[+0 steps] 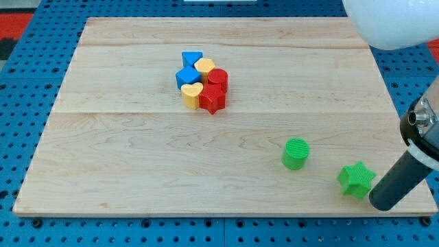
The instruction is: Push the green star towards the green circle
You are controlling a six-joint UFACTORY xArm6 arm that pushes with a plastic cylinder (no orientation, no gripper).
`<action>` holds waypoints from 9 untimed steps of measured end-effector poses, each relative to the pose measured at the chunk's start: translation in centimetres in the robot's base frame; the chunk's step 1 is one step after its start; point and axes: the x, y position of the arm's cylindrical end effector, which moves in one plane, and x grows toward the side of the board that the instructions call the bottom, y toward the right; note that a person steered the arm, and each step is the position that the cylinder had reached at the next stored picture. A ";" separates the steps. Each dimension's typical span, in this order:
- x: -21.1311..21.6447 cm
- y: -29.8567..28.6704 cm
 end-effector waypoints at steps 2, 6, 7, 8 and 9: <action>-1.2 -2.1; 1.1 2.4; 1.2 -4.9; 1.1 -5.1; 1.1 -4.5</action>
